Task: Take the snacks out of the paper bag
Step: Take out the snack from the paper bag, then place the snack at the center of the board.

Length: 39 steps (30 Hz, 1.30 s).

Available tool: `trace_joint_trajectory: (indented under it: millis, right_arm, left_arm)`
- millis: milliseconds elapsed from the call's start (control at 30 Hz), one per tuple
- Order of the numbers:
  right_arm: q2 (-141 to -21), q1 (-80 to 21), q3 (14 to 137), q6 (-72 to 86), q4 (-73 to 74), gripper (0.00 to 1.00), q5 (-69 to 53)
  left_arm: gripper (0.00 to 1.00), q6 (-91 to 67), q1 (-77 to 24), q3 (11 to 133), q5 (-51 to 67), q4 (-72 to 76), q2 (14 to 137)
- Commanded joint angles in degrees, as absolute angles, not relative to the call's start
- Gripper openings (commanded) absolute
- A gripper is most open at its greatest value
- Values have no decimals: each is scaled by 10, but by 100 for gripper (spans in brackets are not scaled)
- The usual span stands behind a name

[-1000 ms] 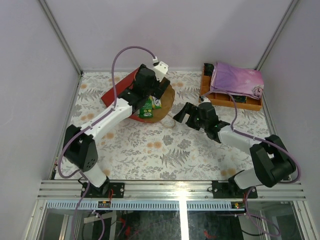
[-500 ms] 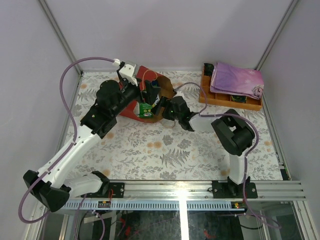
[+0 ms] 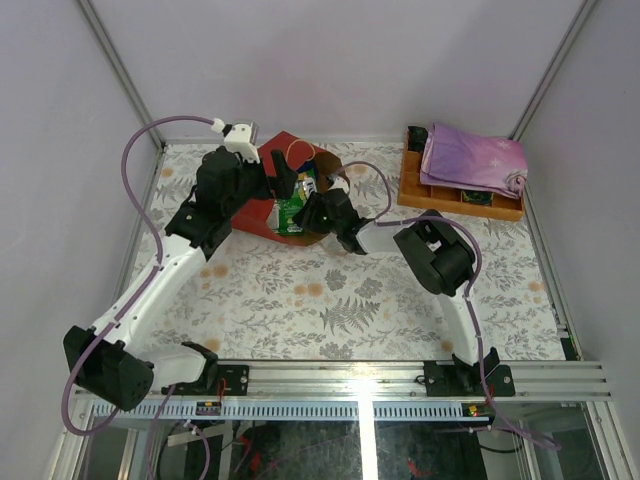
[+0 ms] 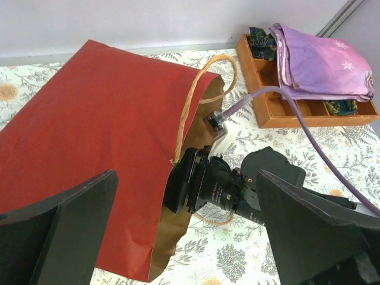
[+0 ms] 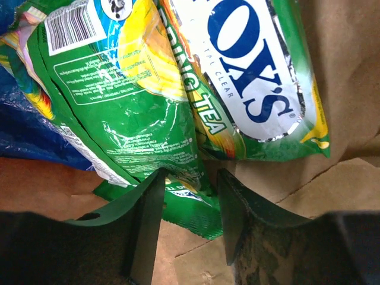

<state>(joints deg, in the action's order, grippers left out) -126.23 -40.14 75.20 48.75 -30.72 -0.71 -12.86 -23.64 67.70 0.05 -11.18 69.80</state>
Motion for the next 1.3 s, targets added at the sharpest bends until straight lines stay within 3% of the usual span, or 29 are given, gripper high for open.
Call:
trace_joint_trajectory:
  millis: [0,100,200,267,300,533,733,967,1267]
  right_arm:
    - [-1273,-407,785,479,-336,44,-7]
    - [-1274,-408,781,480,-343,37,-12]
    - [-1268,-408,772,478,-350,21,-20]
    - [-1261,-408,766,479,-352,3,-28]
    - [-1257,-408,762,481,-350,1,-31]
    - [-1168,-408,673,487,-375,0,-41]
    - [-1007,-409,571,434,-342,0,-38]
    - [-780,-409,427,352,-191,0,57]
    - [-544,-359,302,366,27,0,186]
  left_arm:
    - [100,-141,-223,667,22,-92,706]
    - [100,-140,-219,663,24,-91,709]
    - [100,-141,-216,663,27,-91,714]
    - [100,-140,-215,661,24,-91,716]
    - [100,-139,-214,660,21,-92,717]
    - [100,-136,-212,659,10,-93,716]
    - [100,-131,-212,658,-1,-97,722]
    - [100,-124,-209,663,-15,-101,734]
    - [100,-122,-206,660,-9,-100,746]
